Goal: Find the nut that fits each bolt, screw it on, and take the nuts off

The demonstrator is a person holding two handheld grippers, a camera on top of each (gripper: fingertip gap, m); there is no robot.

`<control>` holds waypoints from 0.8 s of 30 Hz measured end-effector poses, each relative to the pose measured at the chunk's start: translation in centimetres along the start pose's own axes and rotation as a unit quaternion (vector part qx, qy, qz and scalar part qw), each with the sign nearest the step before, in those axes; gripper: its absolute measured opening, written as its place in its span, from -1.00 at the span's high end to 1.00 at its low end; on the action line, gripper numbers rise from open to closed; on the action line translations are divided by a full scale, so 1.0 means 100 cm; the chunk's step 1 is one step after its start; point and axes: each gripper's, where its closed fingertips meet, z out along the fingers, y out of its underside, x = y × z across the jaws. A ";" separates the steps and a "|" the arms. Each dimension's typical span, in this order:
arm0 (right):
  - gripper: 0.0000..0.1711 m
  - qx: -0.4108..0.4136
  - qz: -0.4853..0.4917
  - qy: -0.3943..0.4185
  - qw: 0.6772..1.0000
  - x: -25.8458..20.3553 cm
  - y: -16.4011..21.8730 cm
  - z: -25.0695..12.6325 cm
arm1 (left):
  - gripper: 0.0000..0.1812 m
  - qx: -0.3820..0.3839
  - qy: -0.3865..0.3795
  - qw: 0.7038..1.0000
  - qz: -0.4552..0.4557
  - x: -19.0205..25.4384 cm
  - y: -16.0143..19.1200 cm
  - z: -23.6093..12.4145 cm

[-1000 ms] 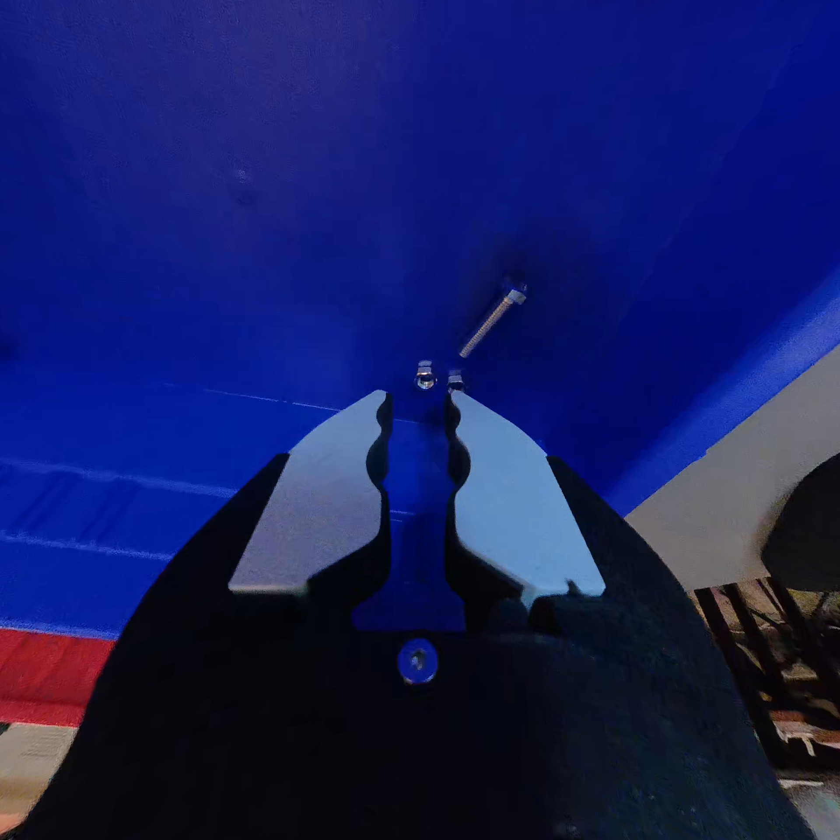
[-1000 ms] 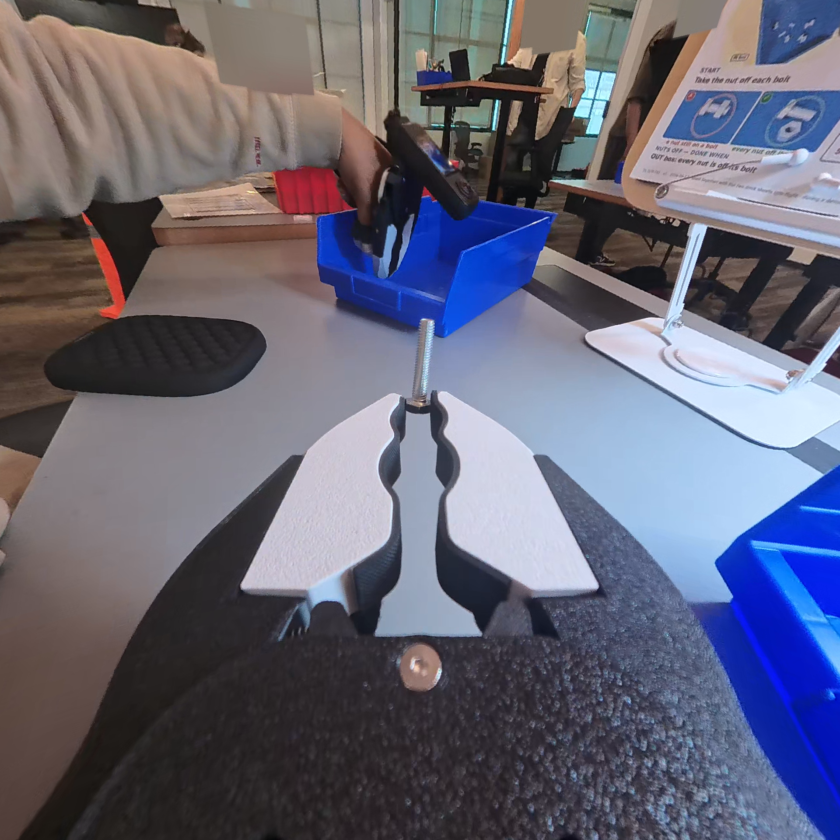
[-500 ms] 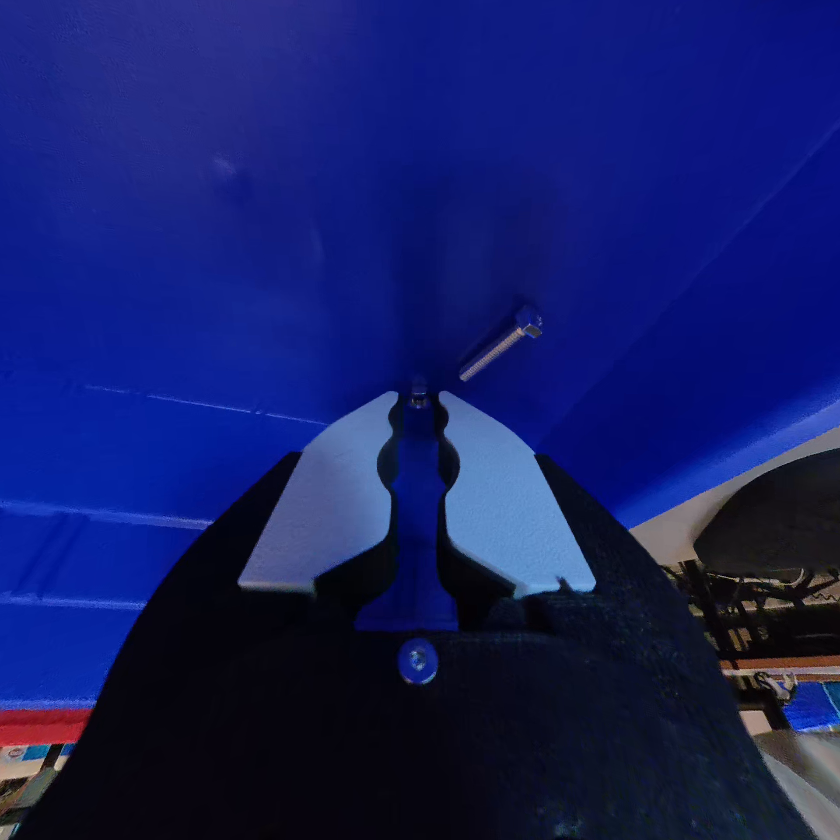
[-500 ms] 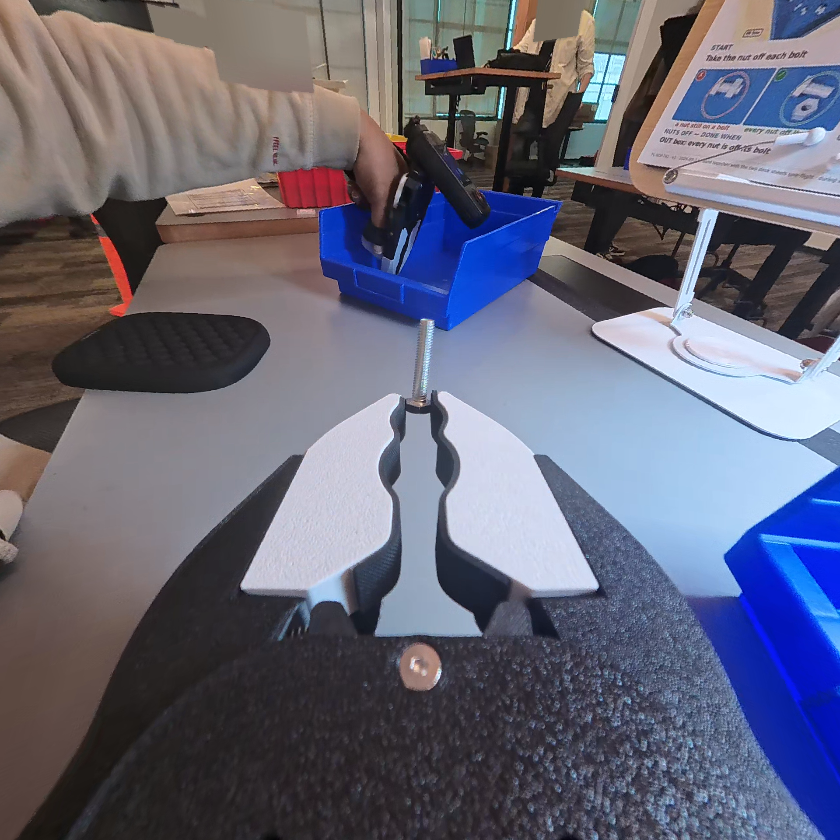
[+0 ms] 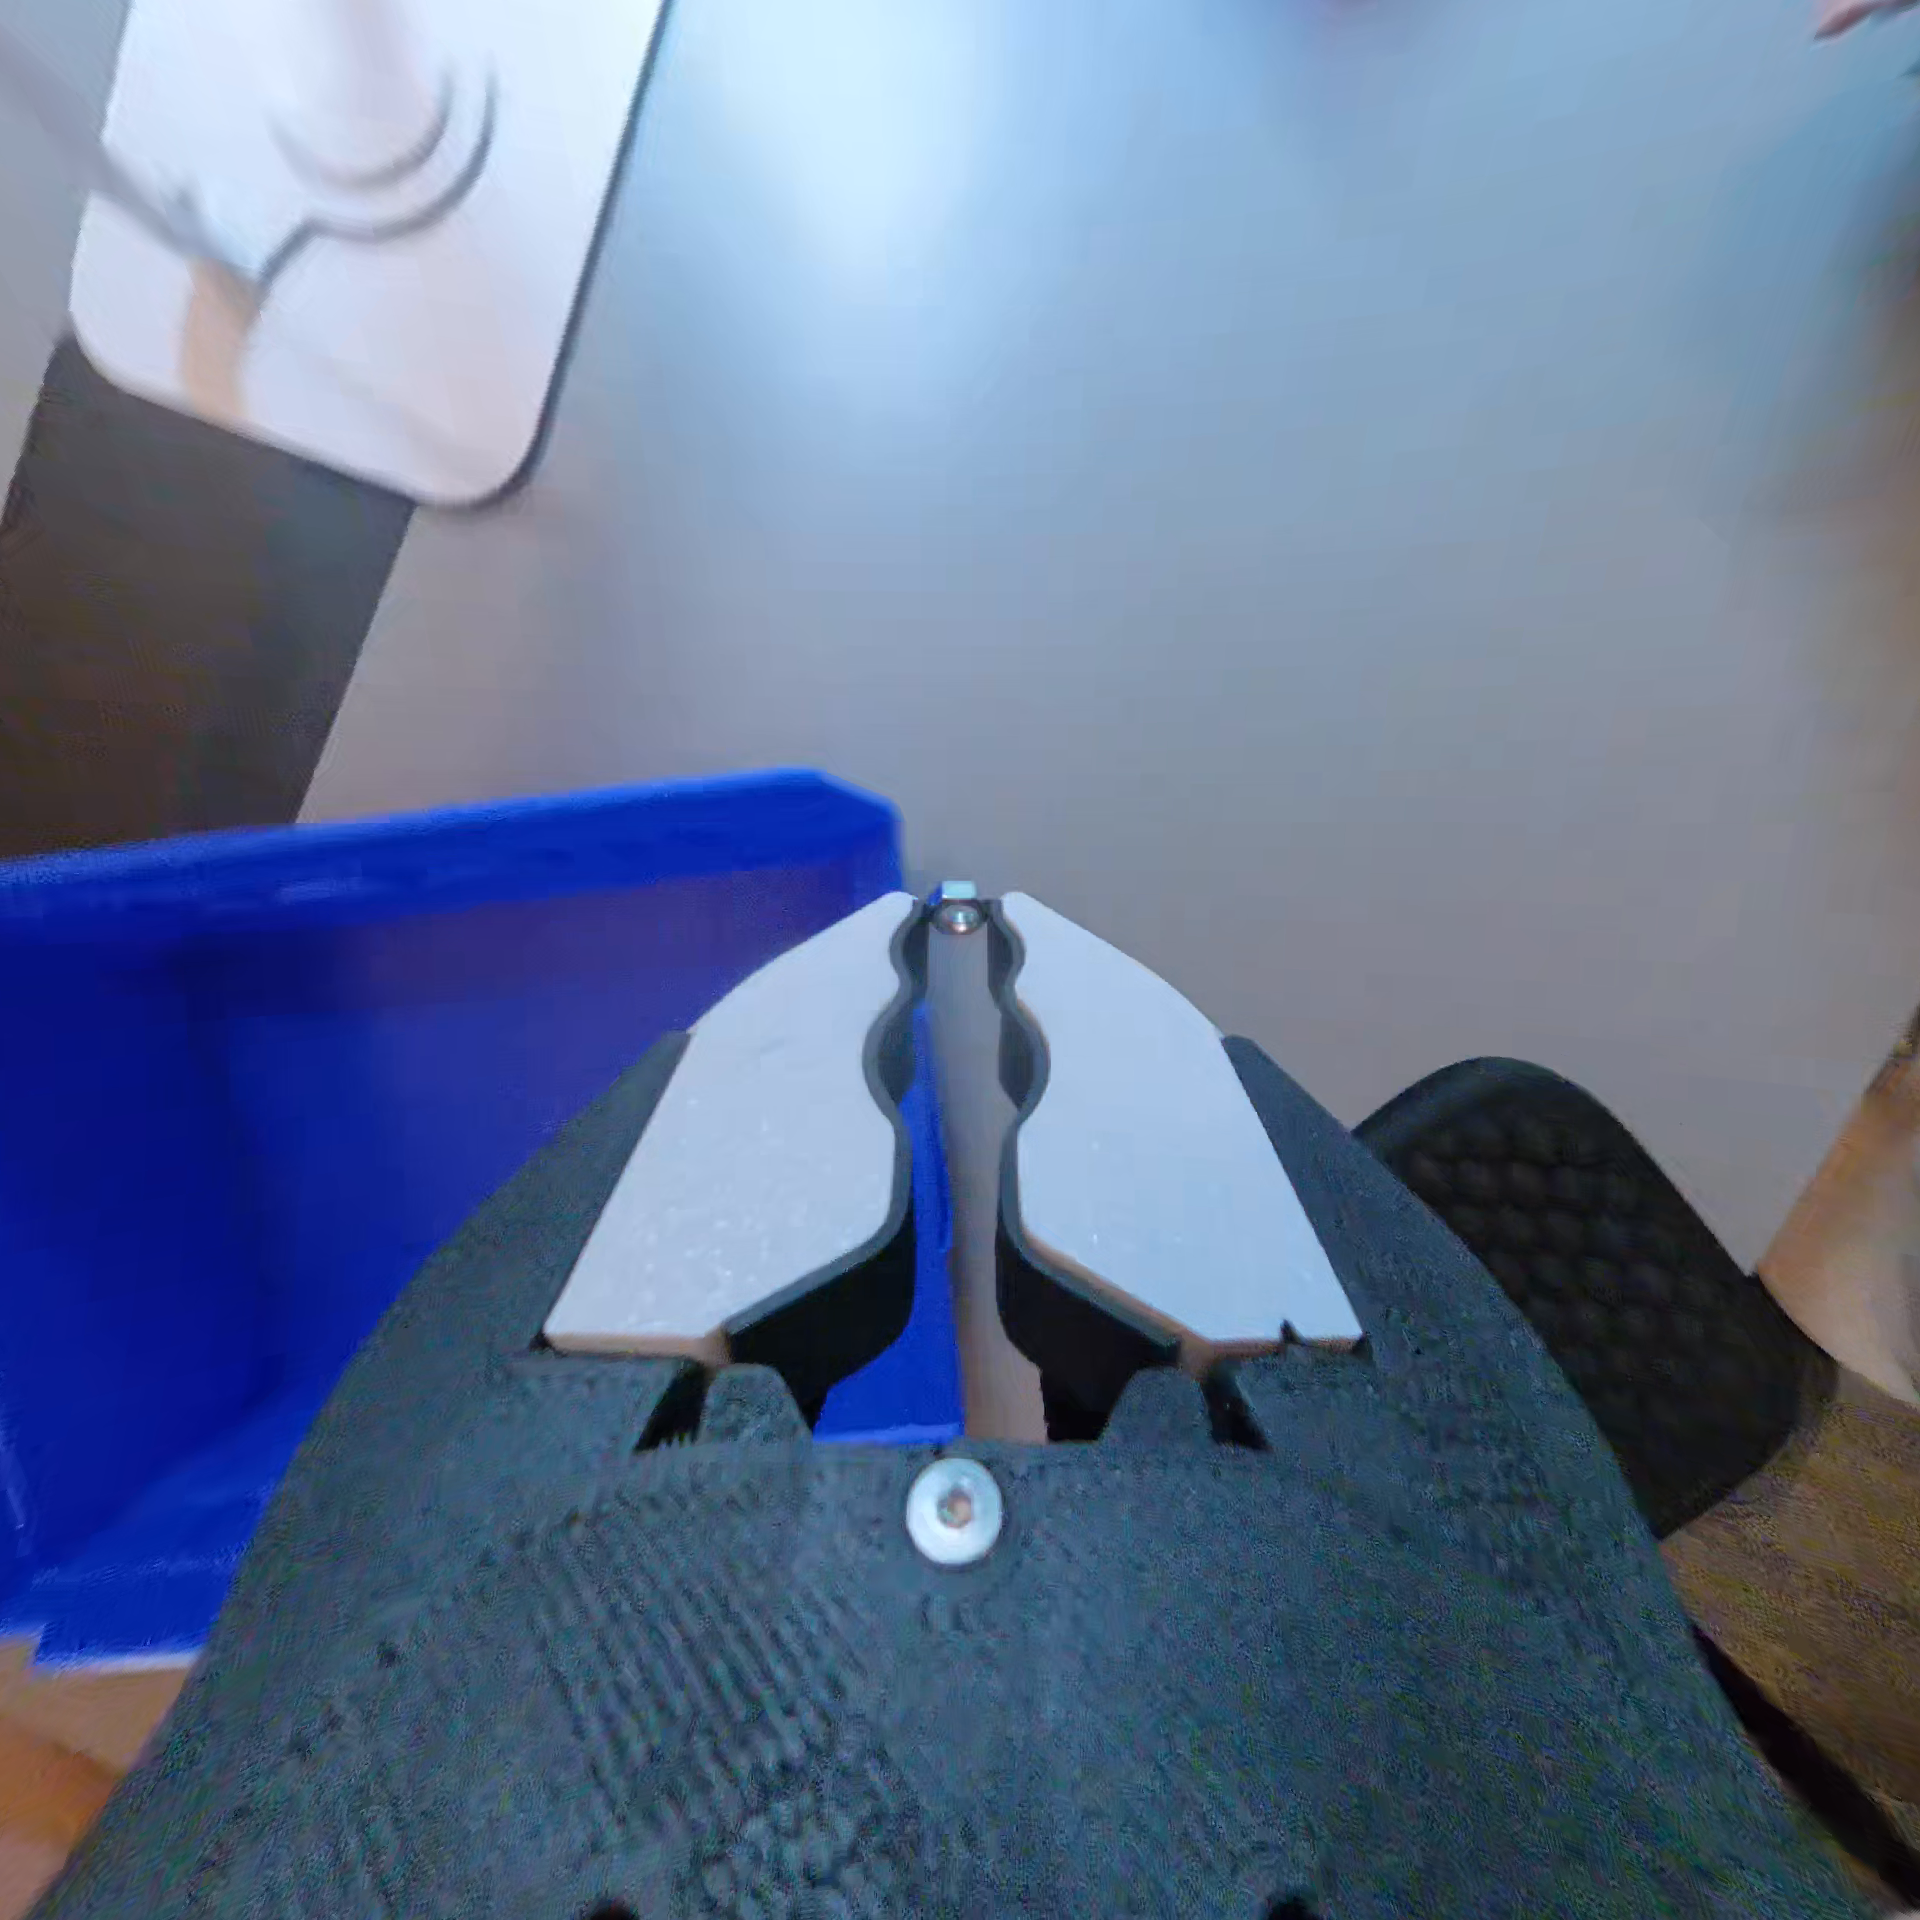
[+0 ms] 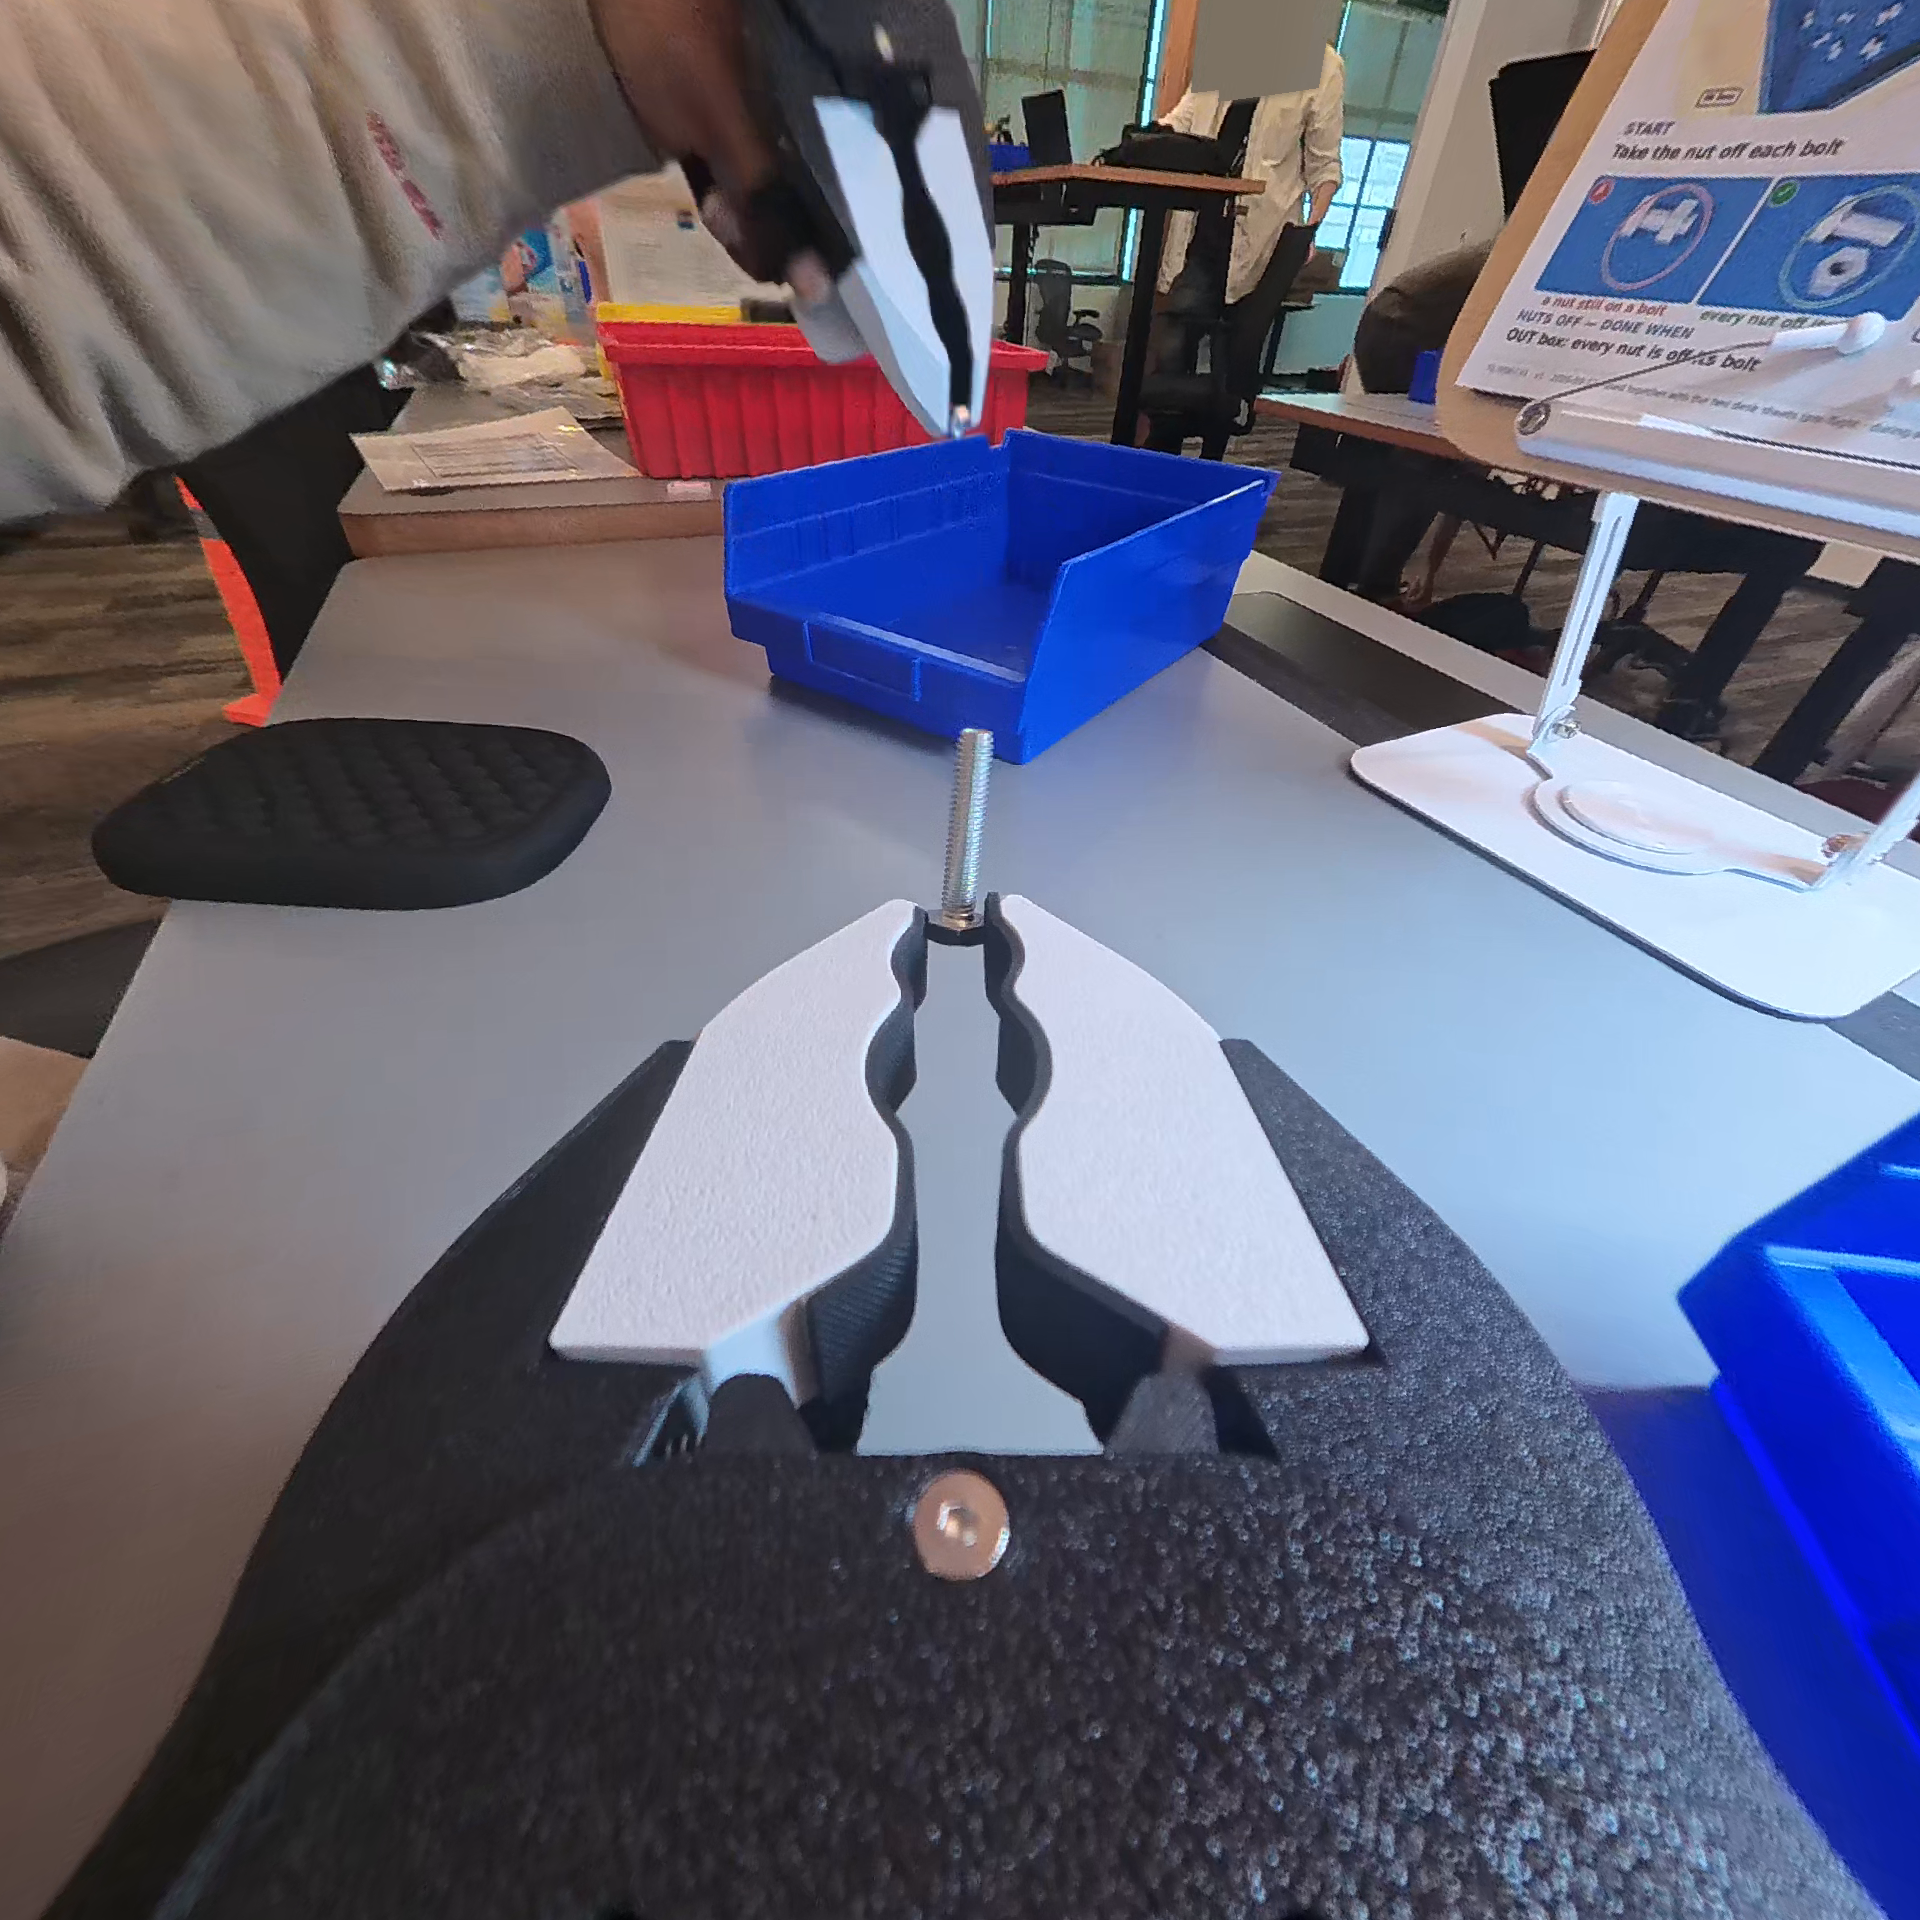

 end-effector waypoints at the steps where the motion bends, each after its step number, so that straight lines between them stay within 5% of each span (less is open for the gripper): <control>1: 0.88 0.000 0.001 0.001 1.000 -0.001 0.000 0.002 | 0.88 0.017 0.015 0.999 0.033 0.021 -0.016 -0.002; 11: 0.88 -0.019 -0.018 -0.019 0.999 -0.037 0.004 0.020 | 0.88 -0.002 0.103 0.961 0.257 0.172 -0.079 0.033; 24: 0.88 -0.001 -0.003 -0.054 0.999 -0.060 0.007 0.028 | 0.88 -0.163 0.154 0.918 0.328 0.200 -0.089 0.058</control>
